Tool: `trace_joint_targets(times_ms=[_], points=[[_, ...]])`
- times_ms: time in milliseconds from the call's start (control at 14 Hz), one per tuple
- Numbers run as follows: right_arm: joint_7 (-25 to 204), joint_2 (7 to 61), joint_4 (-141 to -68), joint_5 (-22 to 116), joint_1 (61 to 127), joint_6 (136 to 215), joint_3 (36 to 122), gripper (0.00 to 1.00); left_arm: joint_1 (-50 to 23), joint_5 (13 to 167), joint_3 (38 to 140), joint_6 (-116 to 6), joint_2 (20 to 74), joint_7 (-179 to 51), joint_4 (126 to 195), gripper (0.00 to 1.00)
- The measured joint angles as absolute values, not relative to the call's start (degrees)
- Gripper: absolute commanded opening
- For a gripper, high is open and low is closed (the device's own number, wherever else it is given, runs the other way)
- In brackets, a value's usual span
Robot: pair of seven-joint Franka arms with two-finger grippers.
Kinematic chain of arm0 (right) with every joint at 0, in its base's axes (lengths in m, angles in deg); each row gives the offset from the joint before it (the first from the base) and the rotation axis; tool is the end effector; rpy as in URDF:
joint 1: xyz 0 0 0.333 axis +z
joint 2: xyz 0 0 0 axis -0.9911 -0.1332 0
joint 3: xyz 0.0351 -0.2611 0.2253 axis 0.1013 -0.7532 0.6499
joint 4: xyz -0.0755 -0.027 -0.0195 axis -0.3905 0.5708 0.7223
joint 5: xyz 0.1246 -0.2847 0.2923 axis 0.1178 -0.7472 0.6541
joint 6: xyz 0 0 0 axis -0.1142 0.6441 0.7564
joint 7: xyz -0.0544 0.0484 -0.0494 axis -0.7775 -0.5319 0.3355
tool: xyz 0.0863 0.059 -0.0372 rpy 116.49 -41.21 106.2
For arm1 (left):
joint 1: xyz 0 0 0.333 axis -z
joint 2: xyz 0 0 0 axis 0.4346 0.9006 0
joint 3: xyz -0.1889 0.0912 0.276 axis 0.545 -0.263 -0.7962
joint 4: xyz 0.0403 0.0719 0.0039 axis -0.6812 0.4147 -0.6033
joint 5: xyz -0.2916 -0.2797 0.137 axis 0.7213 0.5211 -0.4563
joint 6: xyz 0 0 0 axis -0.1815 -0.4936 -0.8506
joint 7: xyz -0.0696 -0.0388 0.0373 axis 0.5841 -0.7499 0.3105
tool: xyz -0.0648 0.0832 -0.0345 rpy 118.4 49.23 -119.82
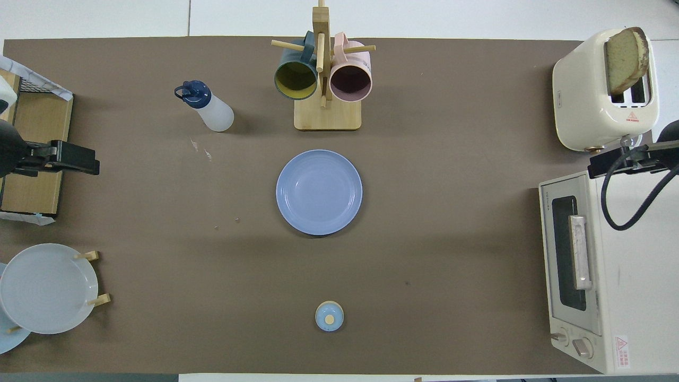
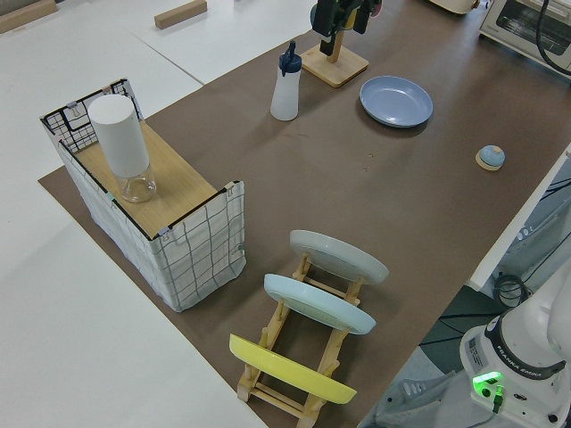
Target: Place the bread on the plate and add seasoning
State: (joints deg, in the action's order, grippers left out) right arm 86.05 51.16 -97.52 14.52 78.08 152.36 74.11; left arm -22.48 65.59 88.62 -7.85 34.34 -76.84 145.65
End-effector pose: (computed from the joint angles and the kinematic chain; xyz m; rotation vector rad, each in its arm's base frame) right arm 0.5823 -0.0241 0.6171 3.1047 0.0869 -0.0237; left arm 0.5700 -0.0663 0.6483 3.1213 -0.1040 0.0100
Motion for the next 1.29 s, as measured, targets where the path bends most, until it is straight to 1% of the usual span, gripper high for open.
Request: trace_joint_targets(times_ms=[143, 358, 501, 787, 1002, 1145, 1217, 1288], points=[[86.0, 51.0, -97.6, 14.5, 78.1, 155.8, 74.1, 1.0, -22.3, 65.6, 89.0, -7.7, 34.2, -76.8, 146.0, 1.0], [86.0, 50.5, -98.3, 14.5, 78.1, 165.1, 74.1, 1.0, -22.1, 65.6, 89.4, -8.6, 33.3, -76.8, 148.5, 1.0], [86.0, 50.1, -99.2, 14.5, 78.0, 169.2, 74.1, 1.0, -21.1, 65.6, 89.6, -13.5, 32.4, -76.8, 151.2, 1.0], [86.1, 49.3, -104.0, 12.6, 76.2, 183.6, 73.9, 1.0, -19.7, 65.7, 89.7, -26.3, 29.1, -76.8, 160.6, 1.0], [86.0, 47.1, -104.7, 9.6, 74.0, 188.2, 73.7, 1.0, -18.1, 65.7, 89.8, -35.4, 27.4, -76.2, 167.2, 1.0], [86.1, 45.5, -104.6, 9.1, 71.3, 190.9, 73.6, 1.0, -16.4, 65.7, 89.8, -44.5, 26.7, -72.8, 173.0, 1.0], [86.1, 44.9, -104.6, 9.0, 70.7, 192.0, 73.5, 0.98, -15.5, 65.7, 89.8, -49.0, 26.5, -71.0, 175.8, 1.0], [86.0, 44.3, -104.6, 9.0, 70.5, 193.3, 73.5, 0.98, -14.5, 65.7, 89.9, -53.6, 26.5, -69.1, 178.6, 1.0]])
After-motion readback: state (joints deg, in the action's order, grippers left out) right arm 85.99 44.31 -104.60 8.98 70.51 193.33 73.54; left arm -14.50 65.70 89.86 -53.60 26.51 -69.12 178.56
